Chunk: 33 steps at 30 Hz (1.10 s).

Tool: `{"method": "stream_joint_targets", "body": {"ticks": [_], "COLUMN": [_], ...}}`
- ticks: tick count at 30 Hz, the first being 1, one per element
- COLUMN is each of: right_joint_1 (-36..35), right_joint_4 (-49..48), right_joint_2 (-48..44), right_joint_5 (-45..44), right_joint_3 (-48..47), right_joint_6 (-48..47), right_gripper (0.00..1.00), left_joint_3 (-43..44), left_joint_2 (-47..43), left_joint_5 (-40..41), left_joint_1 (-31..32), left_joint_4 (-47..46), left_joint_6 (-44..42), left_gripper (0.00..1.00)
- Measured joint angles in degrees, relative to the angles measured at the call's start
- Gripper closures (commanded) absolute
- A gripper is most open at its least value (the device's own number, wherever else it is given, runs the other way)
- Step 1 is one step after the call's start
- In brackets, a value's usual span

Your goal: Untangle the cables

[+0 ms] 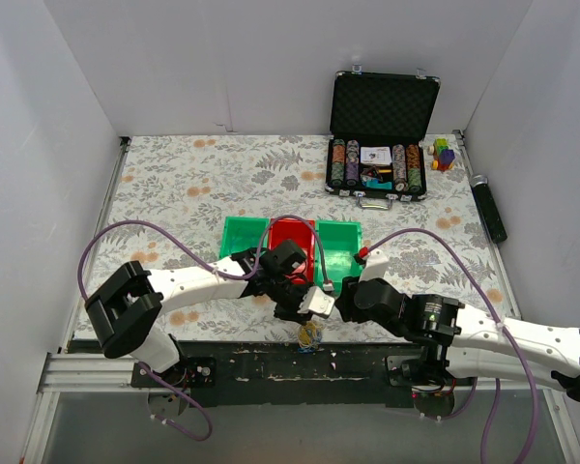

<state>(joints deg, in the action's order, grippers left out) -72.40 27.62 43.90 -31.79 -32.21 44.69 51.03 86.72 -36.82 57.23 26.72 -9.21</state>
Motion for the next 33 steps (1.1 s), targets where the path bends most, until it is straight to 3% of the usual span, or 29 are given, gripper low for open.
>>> {"method": "stream_joint_targets", "body": {"ticks": [3,7,16,21,33], "right_joint_1": [0.0,0.0,0.0,0.0,-1.31], "right_joint_4": [-0.02,-0.11,-0.35,-1.16,-16.09], "right_joint_2": [0.72,0.76,0.76,0.33,-0.87], "right_joint_5": [0.04,0.04,0.04,0.26,5.4], "right_joint_3": [0.0,0.0,0.0,0.31,7.87], "right_joint_6": [-0.02,0.0,0.02,-0.48,-9.68], "right_gripper": [0.48,0.49,0.49,0.41,0.35], "left_joint_3": [-0.04,-0.04,-0.07,-0.04,-5.46], "left_joint_2": [0.0,-0.02,-1.36,-4.26,-10.6], "left_joint_5": [0.2,0.31,1.62,3.63,6.62], "left_joint_1": [0.11,0.81,1.4,1.05,0.33], "left_joint_4": [-0.48,-0.98,-1.73,-1.62,-2.32], "left_joint_6": [0.11,0.7,4.66,9.84,23.26], "left_gripper": [0.78,1.0,1.0,1.0,1.0]}}
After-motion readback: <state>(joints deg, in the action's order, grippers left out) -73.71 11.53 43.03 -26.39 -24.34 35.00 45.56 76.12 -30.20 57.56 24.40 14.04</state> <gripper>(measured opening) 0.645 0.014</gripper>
